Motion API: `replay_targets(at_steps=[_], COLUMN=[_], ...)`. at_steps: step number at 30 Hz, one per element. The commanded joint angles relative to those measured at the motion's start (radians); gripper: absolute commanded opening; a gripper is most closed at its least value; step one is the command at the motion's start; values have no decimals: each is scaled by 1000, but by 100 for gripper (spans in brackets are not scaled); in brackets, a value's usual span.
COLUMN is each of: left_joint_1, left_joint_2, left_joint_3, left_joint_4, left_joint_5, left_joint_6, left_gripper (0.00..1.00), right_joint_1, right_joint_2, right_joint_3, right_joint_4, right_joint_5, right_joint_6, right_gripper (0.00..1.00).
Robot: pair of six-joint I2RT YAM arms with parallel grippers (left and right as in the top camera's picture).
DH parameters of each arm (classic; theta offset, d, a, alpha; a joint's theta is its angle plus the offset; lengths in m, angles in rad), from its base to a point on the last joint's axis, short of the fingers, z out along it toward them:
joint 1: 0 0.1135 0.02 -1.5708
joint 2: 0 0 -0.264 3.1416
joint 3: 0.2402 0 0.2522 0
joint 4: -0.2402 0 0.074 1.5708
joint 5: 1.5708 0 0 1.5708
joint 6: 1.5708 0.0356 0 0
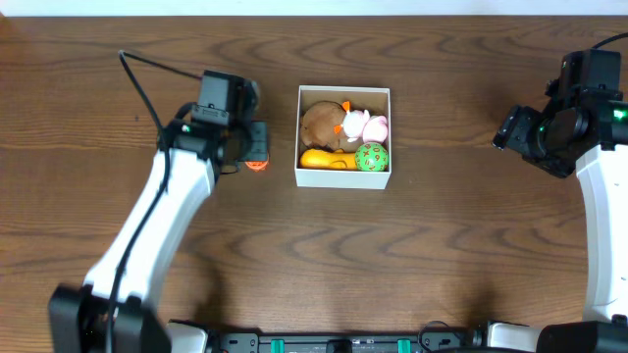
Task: Pack container
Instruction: 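Carry the green ball into the box corner and release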
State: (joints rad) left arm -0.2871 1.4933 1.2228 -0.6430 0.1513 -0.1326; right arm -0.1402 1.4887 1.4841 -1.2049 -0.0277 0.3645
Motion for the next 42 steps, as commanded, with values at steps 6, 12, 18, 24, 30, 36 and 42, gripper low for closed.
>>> replay_targets(at_steps=[6, 12, 18, 24, 30, 36, 42], left_joint_1=[-237, -328, -378, -406, -426, -426, -426], left_joint_2=[43, 173, 219, 214, 240, 265, 284], left_joint_3=[20, 20, 20, 20, 20, 20, 20], left_joint_4=[88, 173, 206, 242, 280, 364, 394], left_joint_5=[33, 33, 32, 32, 32, 16, 13], left_joint_6=[80, 100, 156, 200, 282, 323, 323], left_gripper=[6, 5, 6, 6, 6, 6, 5], right_joint_1=[-3, -3, -3, -3, -3, -3, -3], right_joint_2=[-2, -2, -2, -2, -2, -2, -2], right_joint_3=[-3, -3, -3, -3, -3, -3, -3], right_joint_4=[9, 9, 12, 19, 19, 15, 11], right_joint_5=[-3, -3, -3, -3, -4, -3, -4], right_joint_6=[-6, -6, -6, -6, -6, -6, -6], right_gripper=[26, 1, 2, 2, 1, 1, 1])
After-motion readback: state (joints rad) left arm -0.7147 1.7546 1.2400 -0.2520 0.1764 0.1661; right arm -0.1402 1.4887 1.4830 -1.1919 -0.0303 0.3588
